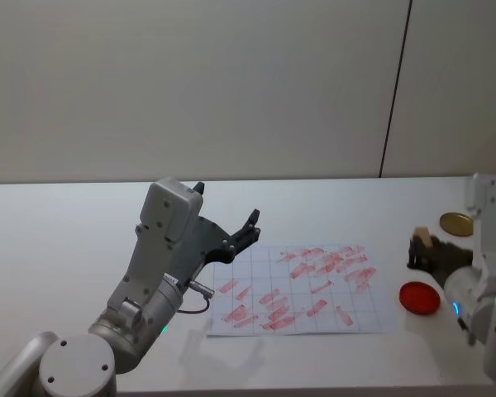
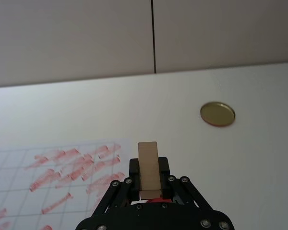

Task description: Use the one hand to pick up the stamp and affix it onto the A4 paper.

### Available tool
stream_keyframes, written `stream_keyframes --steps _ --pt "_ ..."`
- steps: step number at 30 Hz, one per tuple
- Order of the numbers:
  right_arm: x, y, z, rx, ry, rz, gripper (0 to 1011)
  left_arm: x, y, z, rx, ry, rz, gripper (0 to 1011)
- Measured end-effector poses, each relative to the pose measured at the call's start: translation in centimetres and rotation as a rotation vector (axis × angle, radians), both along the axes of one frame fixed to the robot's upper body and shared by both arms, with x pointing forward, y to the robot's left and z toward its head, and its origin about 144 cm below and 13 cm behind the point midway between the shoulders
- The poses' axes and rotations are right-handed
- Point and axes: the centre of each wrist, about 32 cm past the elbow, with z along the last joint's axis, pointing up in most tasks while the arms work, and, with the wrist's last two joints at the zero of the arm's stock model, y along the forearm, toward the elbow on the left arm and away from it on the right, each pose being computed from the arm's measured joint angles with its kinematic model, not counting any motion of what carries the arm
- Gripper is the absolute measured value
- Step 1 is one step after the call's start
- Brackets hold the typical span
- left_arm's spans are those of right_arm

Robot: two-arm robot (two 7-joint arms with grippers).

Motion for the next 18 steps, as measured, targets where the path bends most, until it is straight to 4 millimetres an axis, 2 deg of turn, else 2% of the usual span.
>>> stream_keyframes --steps 9,18 --pt "-0.6 0.8 3.0 0.002 -0.073 0.055 218 0.0 0.0 0.0 0.000 0.000 0.000 993" --pt "-1.1 2.2 3.5 -0.001 -0.059 0.133 218 0.0 0.0 0.0 0.000 0.000 0.000 993"
